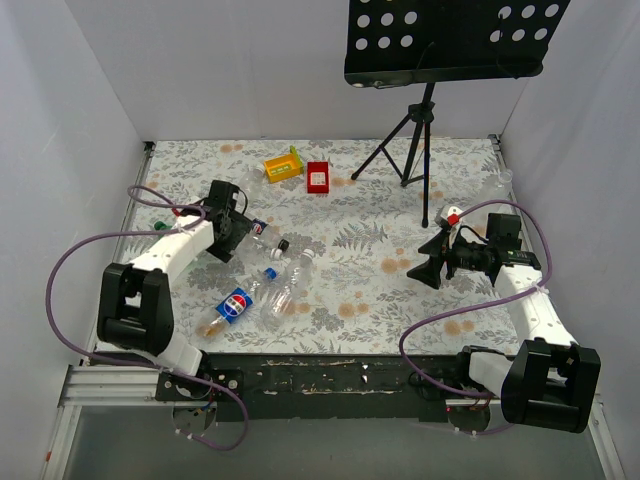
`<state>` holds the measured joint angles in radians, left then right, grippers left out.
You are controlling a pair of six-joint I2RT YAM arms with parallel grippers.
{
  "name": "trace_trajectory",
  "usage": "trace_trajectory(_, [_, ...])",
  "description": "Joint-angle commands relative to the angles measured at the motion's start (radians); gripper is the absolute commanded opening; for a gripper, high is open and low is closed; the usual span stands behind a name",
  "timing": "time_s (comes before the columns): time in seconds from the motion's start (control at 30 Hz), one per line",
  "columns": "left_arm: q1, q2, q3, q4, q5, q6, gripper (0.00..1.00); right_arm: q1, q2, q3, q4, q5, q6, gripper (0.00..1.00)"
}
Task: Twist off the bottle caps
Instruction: Pick up the plastic bottle at the center of the board, then unscrew the bottle cap from the plastic bottle.
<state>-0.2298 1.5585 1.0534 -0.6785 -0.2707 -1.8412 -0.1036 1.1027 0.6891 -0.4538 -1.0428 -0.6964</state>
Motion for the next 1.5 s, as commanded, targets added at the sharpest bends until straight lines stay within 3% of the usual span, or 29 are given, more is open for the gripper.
trace_trajectory(0.0, [0.006, -0.11, 0.014, 0.004, 0.039, -0.004, 0.33, -0.004, 0.005, 0.029, -0.011, -0.014, -0.02, 0.86])
trace_trajectory(0.6, [0.004, -0.334, 0.008, -0.006, 0.237, 0.002, 0.3, -0.004, 0.005, 0.024, -0.045, -0.051, -0.069, 0.86])
trace_trajectory(0.87, [-0.023, -0.387, 0.017, -0.001, 0.32, 0.003, 0.29, -0.002, 0.035, 0.065, -0.16, -0.082, -0.176, 0.86])
trace_trajectory(1.13, [-0.127, -0.391, 0.036, 0.026, 0.317, -0.013, 0.29, 0.004, 0.071, 0.177, -0.354, -0.082, -0.317, 0.86])
trace_trajectory(1.47, [-0.278, -0.364, 0.033, 0.102, 0.289, -0.067, 0.29, 0.065, 0.045, 0.245, -0.411, -0.089, -0.305, 0.86])
